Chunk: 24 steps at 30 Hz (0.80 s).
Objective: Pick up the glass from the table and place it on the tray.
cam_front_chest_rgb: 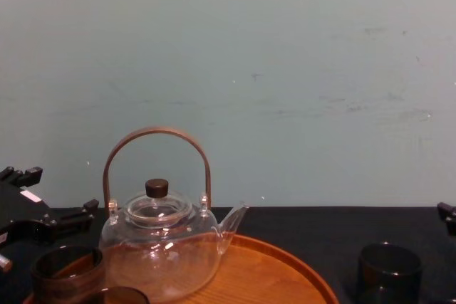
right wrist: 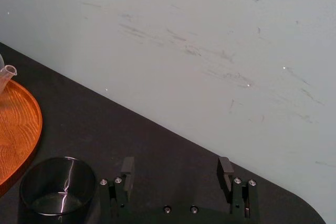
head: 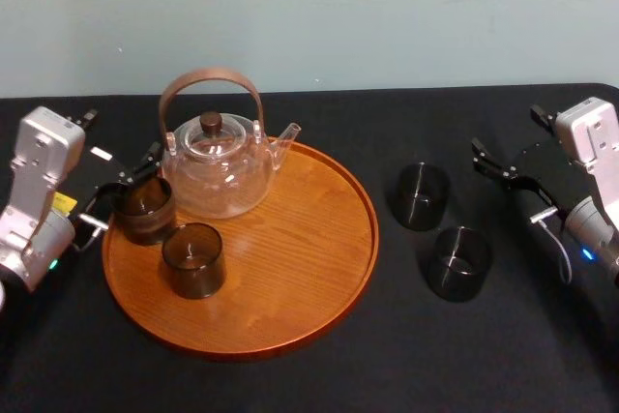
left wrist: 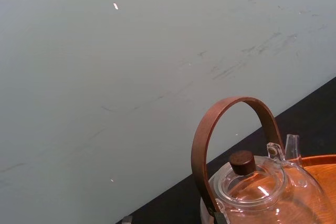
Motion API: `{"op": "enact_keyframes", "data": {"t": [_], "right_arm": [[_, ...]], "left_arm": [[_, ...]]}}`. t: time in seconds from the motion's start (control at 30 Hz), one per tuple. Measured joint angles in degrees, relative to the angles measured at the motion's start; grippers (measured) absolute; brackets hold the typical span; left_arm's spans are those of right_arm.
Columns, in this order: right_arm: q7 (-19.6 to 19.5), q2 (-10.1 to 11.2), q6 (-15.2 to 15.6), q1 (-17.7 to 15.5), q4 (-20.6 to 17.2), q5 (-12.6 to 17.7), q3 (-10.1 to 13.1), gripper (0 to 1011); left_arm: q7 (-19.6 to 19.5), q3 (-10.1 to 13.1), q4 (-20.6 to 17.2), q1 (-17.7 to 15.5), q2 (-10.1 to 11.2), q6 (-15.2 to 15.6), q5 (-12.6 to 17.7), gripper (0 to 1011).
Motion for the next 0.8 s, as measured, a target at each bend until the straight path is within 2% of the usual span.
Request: {"op": "enact_keyframes", "data": {"t": [0.8], "right_arm": [[0.0,0.0,0.0,0.0,0.0,0.0,0.0,1002]], "left_arm": [[0.0,0.0,0.0,0.0,0.0,0.0,0.0,1001]]}}
